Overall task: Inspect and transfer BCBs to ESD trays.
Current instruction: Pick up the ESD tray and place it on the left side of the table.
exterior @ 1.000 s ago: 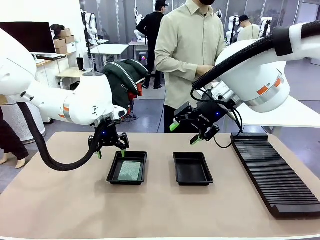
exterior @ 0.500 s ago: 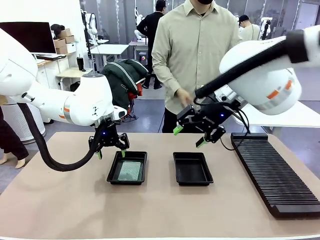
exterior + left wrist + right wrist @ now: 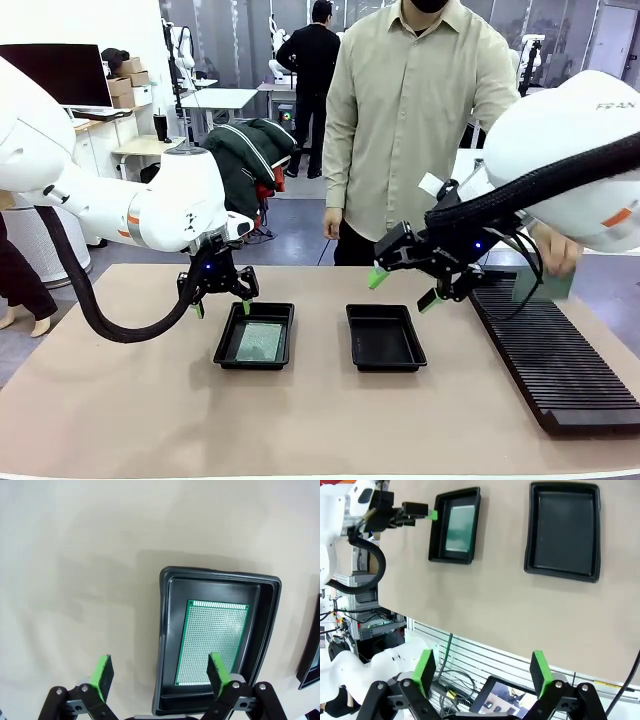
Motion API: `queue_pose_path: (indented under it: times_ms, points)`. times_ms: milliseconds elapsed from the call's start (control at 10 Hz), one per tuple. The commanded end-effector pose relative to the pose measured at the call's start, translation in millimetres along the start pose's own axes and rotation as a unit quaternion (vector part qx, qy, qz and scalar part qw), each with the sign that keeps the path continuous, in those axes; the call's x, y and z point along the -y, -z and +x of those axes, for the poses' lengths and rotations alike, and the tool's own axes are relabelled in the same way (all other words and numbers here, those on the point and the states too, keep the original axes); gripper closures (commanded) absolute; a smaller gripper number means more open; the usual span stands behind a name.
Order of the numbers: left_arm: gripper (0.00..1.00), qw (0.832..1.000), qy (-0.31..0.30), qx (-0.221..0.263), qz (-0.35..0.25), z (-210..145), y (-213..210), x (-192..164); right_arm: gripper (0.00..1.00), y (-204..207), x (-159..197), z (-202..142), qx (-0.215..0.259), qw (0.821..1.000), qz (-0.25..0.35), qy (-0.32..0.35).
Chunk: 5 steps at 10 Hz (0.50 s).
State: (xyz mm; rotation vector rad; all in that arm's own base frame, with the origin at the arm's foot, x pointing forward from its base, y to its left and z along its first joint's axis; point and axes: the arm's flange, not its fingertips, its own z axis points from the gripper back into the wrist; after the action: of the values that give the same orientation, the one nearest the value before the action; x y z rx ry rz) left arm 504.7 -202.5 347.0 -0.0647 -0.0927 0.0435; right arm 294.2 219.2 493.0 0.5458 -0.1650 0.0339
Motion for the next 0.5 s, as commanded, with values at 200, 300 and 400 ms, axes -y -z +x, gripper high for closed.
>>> queue_pose_path:
  times_ms: [200,300,400]
  points:
    - [0.00,1.000,0.008,-0.007,-0.013,-11.5,8.6,-5.9,0.00,-14.8,4.1,-65.1,-0.024,0.999,-0.025,0.023]
    - [0.00,1.000,0.010,-0.015,-0.014,-11.1,12.5,-7.3,0.00,-15.1,6.6,-73.0,-0.030,0.999,-0.028,0.030]
    - [0.00,1.000,0.008,-0.017,-0.014,-10.4,16.0,-7.1,0.00,-14.2,10.7,-77.4,-0.036,0.998,-0.031,0.037]
